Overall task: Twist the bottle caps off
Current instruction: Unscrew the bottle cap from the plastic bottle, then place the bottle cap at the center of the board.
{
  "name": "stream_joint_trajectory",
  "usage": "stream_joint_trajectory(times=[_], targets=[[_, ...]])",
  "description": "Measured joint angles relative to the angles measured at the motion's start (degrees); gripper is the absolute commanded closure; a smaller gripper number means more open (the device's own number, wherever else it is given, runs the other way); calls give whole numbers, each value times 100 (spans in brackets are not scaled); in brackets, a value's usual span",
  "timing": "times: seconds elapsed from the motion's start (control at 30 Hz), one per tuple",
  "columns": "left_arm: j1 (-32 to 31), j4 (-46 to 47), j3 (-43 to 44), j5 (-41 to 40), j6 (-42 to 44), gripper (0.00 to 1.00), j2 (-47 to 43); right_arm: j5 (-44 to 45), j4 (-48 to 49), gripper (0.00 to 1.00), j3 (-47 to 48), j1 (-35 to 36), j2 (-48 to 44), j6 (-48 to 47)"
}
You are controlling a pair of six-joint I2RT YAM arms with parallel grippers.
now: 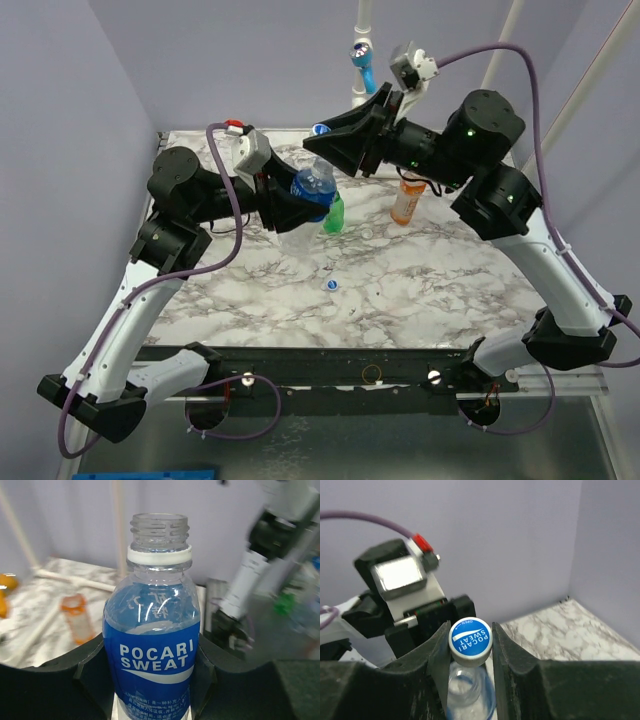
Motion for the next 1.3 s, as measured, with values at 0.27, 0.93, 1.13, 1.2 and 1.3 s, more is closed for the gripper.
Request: stream_joint_trajectory(times=[0.27,0.93,1.13,1.2,1.3], targets=[[-101,-234,0,1585,-407,100,-11,-1307,935,99,7,-153,-232,20],[-74,-612,-538,1231,142,100,-638,1969,389,97,-3930,-251,-2087,136],[-74,-737,-595,1113,260,100,-636,2568,385,97,-5139,-374,-1797,295],[-72,-752,-595,1067,293,100,-636,2594,581,99,-5445,-570,-1513,343],[-74,-774,-592,984,354,100,-632,2557,1034,99,-5904,-1095,-927,476]])
